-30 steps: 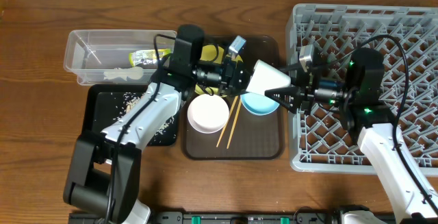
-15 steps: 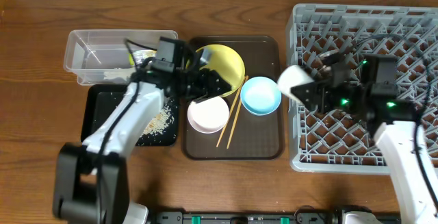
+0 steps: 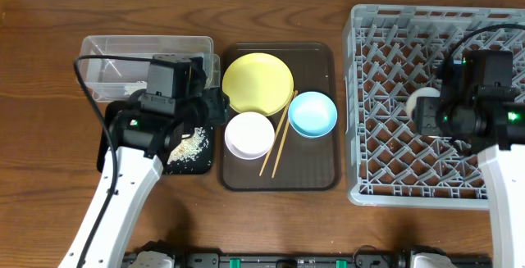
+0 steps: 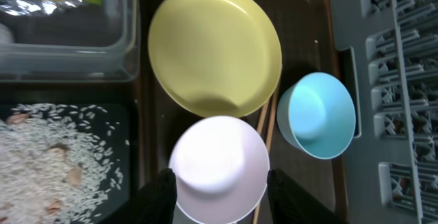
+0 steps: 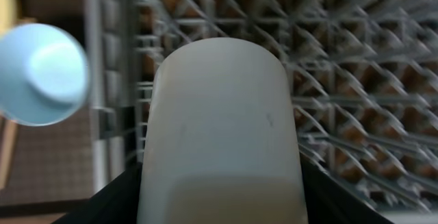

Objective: Sort waste into correct bins and load items into the dishwasher rack
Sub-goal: 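Place the white cup upside down in the dish rack with the right gripper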

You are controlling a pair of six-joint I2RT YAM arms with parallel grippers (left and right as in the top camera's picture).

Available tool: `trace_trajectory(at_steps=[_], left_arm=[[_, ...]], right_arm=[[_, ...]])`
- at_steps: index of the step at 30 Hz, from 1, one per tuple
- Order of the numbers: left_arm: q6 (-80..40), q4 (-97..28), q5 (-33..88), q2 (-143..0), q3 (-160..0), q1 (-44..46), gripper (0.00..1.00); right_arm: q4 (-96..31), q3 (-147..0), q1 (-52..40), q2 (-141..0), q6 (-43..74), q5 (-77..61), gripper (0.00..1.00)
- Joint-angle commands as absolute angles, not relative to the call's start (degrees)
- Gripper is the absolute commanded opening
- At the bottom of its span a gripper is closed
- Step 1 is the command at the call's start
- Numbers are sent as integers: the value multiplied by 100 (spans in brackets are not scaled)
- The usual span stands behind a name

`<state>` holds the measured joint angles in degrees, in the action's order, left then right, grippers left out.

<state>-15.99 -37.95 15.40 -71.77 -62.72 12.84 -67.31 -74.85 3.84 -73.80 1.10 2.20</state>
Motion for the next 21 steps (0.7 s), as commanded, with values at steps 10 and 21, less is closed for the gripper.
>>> trace_trajectory(at_steps=[10, 21], left_arm=[[-1468, -4007, 1236, -7157, -6322, 1256, 47], [-1466, -4005, 1236, -7159, -6322, 1256, 47]], right_arm=[[-6768, -7575, 915, -8674, 379, 526, 2], [-6702, -7575, 915, -9651, 381, 401, 17]])
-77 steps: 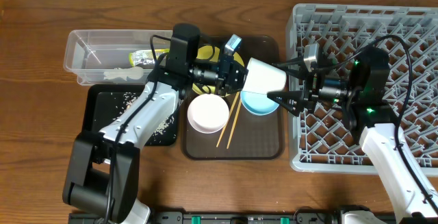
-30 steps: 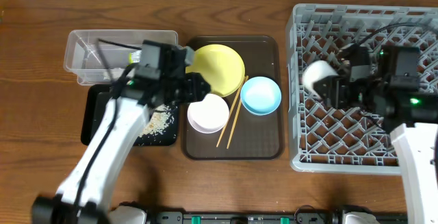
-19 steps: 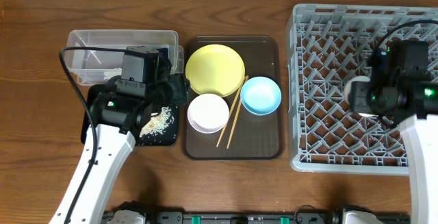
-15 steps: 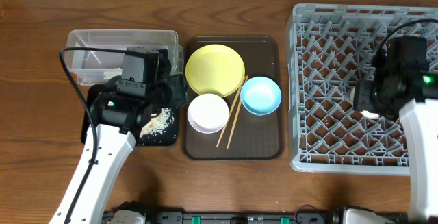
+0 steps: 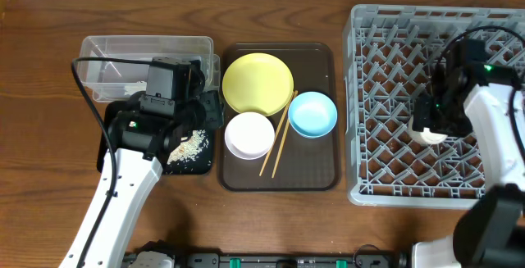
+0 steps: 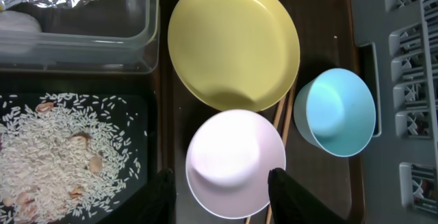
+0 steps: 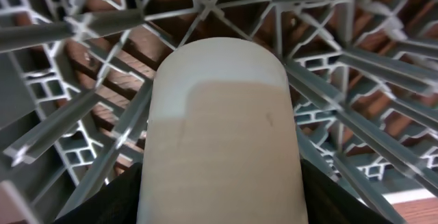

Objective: Sort waste into correct bins and load items into the dishwasher rack
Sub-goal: 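Place the white cup upside down in the dish rack with the right gripper, then grasp the blue bowl with the right gripper and lift it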

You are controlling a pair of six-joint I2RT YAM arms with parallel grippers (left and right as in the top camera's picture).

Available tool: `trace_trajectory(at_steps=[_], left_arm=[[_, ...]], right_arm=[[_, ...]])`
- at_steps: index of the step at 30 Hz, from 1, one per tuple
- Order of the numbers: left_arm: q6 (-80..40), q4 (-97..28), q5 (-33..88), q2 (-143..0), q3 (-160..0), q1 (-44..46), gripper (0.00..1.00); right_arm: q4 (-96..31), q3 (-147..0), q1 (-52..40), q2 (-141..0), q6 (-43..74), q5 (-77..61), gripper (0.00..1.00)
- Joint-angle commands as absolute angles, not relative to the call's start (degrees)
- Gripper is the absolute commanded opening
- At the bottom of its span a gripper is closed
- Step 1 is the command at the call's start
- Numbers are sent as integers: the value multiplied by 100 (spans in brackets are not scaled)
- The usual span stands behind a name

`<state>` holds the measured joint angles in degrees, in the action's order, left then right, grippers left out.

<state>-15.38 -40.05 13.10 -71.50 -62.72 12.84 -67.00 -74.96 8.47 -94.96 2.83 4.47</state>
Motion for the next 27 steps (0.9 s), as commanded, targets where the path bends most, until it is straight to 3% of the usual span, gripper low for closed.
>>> trace_trajectory(at_steps=[1, 4, 6, 12, 19, 27], left_arm=[[-1466, -4007, 1236, -7159, -6322, 1256, 47], [-1466, -4007, 1236, -7157, -6322, 1256, 52], [-1466, -4012, 1236, -7159, -6322, 1256, 54], [-1463, -4281, 1022, -7157, -6322, 1253, 57], [-2062, -5037, -235, -7159, -6322, 1253, 58], [-2132, -5074, -261, -7159, -6322, 1256, 59]], right_arm=[[-6696, -7575, 915, -9708, 381, 401, 30], [-6615, -7575, 915, -9765, 381, 401, 79], [-6525, -7577, 915, -9730, 384, 395, 99], [-6484, -7848, 893, -9509, 373, -148, 99], [-5557, -8350, 569, -9096, -615, -2484, 85], [-4786, -8346, -777, -9480, -1363, -2165, 80]])
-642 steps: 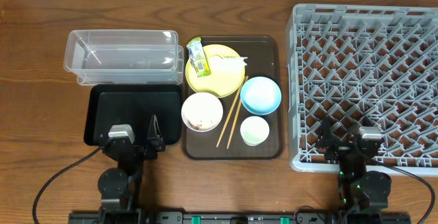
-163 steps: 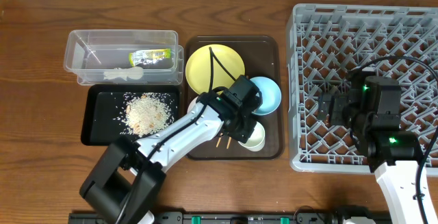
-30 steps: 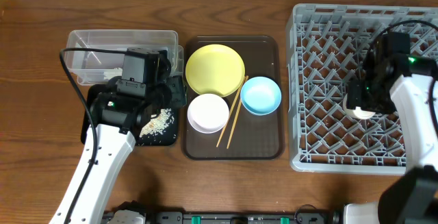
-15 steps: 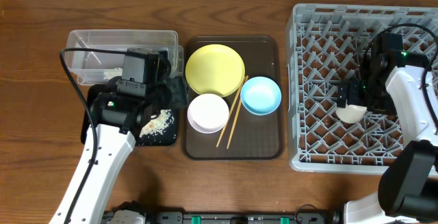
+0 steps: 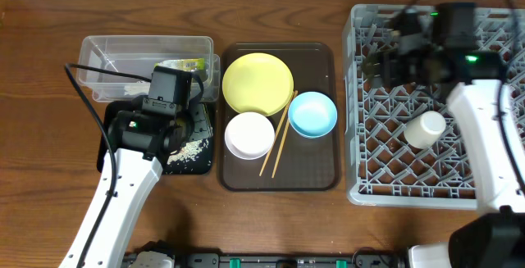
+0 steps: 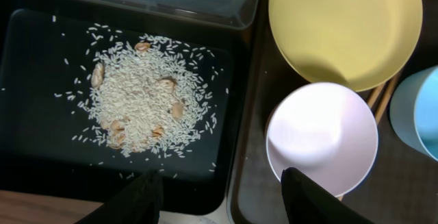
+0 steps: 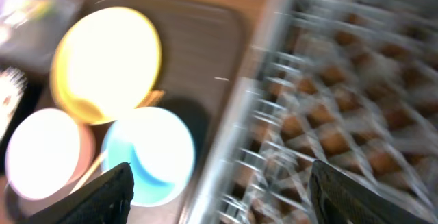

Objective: Sort waste into correct bins and load items into the dishwasher rack
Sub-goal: 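Grasp the blue bowl with the right gripper and lift it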

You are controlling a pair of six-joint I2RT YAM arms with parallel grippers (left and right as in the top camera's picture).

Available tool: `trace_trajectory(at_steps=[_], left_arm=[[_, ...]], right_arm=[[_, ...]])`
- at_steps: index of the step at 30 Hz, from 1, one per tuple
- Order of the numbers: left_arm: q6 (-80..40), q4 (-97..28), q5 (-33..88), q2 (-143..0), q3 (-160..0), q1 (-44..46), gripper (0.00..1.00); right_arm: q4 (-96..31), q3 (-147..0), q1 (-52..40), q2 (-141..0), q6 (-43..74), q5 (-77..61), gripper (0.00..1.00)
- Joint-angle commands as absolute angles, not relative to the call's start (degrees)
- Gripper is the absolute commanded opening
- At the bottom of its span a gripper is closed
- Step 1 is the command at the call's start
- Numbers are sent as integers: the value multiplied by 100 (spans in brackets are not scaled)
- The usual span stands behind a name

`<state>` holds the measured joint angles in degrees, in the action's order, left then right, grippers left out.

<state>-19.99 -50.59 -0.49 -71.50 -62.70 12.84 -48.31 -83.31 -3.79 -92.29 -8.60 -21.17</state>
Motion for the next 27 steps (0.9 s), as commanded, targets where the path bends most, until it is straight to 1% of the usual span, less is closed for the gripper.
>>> trace_trajectory(at_steps=[1, 4, 9, 13, 18, 24, 27], left_arm=[[-2132, -5076, -261, -7159, -6322, 1253, 59], [-2130, -5074, -261, -7159, -6322, 1253, 59], [-2132, -5072, -261, -7159, -6322, 1256, 59], [-2130, -5074, -261, -7159, -6322, 1256, 60], [-2130, -5074, -261, -7159, -6322, 1256, 61], [-2132, -5074, -261, -7159, -6322, 1256, 63], [-2132, -5074, -259, -7159, -6322, 1256, 63]], right_arm=[[-4746, -8346, -926, -9568, -1428, -2005, 80], [-4598, -8346, -1387, -9918, -1444, -1323, 79], [-4477, -8346, -1859, -10565, -1444, -928, 78], [-4397, -8346, -1988, -11010, -1435, -788, 72], [-4375, -8346, -2016, -11413, -1417, -746, 61], [-4379, -8346, -2016, -11520, -1269, -578, 38], [-4447, -8346, -2016, -11520, -1269, -565, 24]])
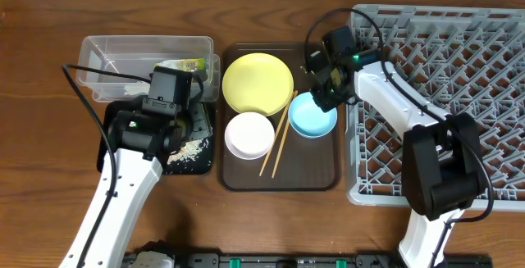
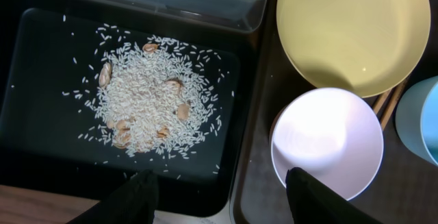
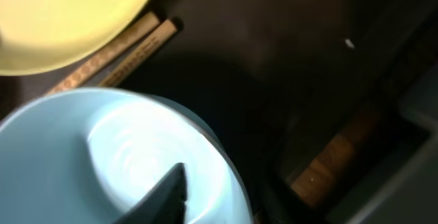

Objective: Sort waste into correct bins and load items into the dishwasher rack
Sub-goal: 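Grasp the blue bowl with the right gripper and lift it, then set the blue bowl upright against the rack's back edge with the right gripper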

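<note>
On the brown tray (image 1: 312, 165) sit a yellow plate (image 1: 257, 82), a white bowl (image 1: 249, 134), a pair of chopsticks (image 1: 279, 133) and a blue bowl (image 1: 312, 116). My right gripper (image 1: 326, 96) is down at the blue bowl (image 3: 102, 155). One finger is inside it with a gap to the rim, and the other is lost in the dark outside the rim. My left gripper (image 2: 222, 203) hangs open and holds nothing, over the seam between the black rice tray (image 2: 41, 135) and the white bowl (image 2: 327, 142).
The grey dishwasher rack (image 1: 492, 71) fills the right side, and my right arm crosses its left half. A clear bin (image 1: 123, 59) with wrappers stands at the back left. Rice (image 2: 144, 97) with a few nuts lies in the black tray.
My right gripper was open above the rack's far left edge and is now low at the blue bowl's rim, jaws narrower. The left gripper has barely shifted.
My right gripper held a white cup over the rack, then held it low among the rack's tines. Then the cup lay in the rack and the gripper was open near the tray. Now it is at the blue bowl. My left gripper shifted from the white bowl toward the rice tray.
</note>
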You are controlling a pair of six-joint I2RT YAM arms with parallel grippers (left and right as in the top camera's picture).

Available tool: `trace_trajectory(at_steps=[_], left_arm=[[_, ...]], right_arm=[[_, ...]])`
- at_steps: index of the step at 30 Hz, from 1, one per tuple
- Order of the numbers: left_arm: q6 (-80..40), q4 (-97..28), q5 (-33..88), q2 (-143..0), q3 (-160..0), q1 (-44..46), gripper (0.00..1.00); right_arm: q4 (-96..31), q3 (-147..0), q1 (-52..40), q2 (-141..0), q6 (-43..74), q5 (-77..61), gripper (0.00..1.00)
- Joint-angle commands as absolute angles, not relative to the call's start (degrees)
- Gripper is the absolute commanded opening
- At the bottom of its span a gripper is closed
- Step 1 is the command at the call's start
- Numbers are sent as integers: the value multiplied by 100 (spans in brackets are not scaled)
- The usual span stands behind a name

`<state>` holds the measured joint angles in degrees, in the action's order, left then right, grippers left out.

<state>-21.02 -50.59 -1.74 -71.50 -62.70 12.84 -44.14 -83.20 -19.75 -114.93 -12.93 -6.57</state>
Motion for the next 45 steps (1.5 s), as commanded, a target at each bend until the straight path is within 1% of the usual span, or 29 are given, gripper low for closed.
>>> trace_trajectory(at_steps=[1, 2, 5, 9, 13, 20, 24, 27, 31, 35, 40, 45], left_arm=[[-2132, -5074, -259, -7159, -6322, 1256, 63], [-2132, -5074, -259, -7159, -6322, 1256, 63], [-2132, -5074, -259, -7159, -6322, 1256, 63], [-2132, -5074, -259, -7159, -6322, 1256, 63], [-2132, -5074, -261, -7159, -6322, 1253, 63], [-2132, -5074, -259, -7159, -6322, 1256, 63], [-2132, -5074, -259, -7159, -6322, 1256, 63], [-2132, -5074, -261, -7159, -6322, 1256, 63], [-2132, -5072, -261, -7159, -6322, 1256, 63], [-2130, -5072, -261, -7159, -6322, 1256, 63], [-2132, -5072, -261, -7159, -6322, 1256, 63], [-2130, -5070, -261, -7159, -6322, 1256, 64]], right_arm=[[-4482, -8346, -2016, -11520, -1267, -556, 18], [-4521, -8346, -2016, -11520, -1267, -558, 13], [-4626, -8346, -2010, -11520, -1267, -513, 13], [-4877, -8346, -1957, -11520, -1269, -209, 9], [-4993, -8346, -1959, -11520, -1267, -25, 1], [-4974, -8433, -1916, -11325, -819, -27, 1], [-4860, -8582, -1796, -10831, -746, -5, 1], [-4543, -8630, -1686, -10331, -703, 163, 1], [-3942, -8630, -1564, -9727, -517, 1100, 1], [-3361, -8630, -1417, -9437, -528, 2504, 1], [-2596, -8624, -1262, -9579, -1079, 4261, 1], [-1710, -8624, -1188, -10018, -1730, 5374, 1]])
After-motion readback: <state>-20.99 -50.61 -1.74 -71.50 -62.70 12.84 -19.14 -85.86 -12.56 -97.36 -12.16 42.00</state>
